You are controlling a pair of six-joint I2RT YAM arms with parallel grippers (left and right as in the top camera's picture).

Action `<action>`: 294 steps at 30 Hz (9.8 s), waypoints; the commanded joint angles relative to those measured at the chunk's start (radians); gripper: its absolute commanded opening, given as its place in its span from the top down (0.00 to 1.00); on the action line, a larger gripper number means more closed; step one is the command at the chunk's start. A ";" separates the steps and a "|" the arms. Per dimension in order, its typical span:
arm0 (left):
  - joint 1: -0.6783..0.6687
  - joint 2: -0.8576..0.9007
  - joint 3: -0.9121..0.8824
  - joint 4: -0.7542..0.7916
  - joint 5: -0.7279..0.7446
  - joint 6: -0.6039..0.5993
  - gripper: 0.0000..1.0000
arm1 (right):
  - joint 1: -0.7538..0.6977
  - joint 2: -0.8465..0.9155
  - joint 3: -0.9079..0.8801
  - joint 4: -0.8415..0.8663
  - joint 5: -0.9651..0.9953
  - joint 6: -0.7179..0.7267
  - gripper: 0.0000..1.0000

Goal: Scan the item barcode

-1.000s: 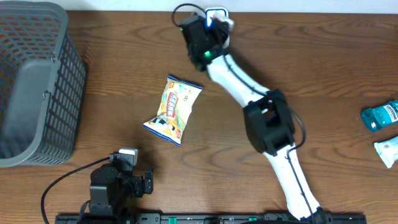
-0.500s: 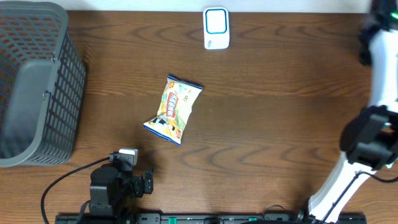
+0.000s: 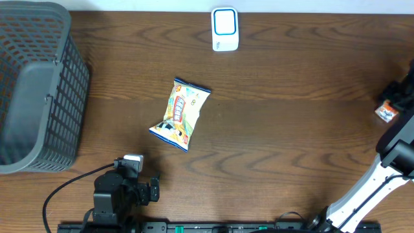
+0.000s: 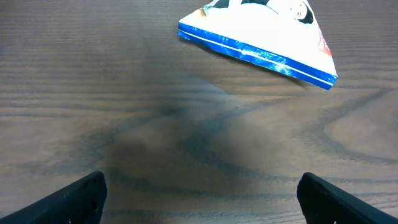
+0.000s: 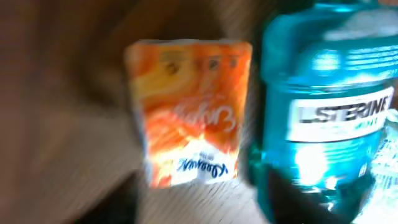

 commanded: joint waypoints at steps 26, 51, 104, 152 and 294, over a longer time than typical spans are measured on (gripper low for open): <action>0.003 -0.003 0.000 -0.024 0.009 -0.001 0.02 | 0.965 -0.170 -0.080 0.021 -0.910 0.140 0.01; 0.003 -0.003 0.000 -0.024 0.009 -0.001 0.02 | 1.410 0.001 0.106 0.147 -0.062 0.655 0.11; 0.003 -0.003 0.000 -0.024 0.009 -0.001 0.02 | 0.481 -0.639 0.178 -0.519 -1.279 -0.405 0.99; 0.003 -0.003 0.000 -0.024 0.009 -0.001 0.02 | 0.935 -0.520 -0.340 0.290 -1.722 -2.197 0.99; 0.003 -0.003 0.000 -0.024 -0.021 -0.001 0.02 | 1.027 -0.654 0.515 -0.293 0.222 0.130 0.01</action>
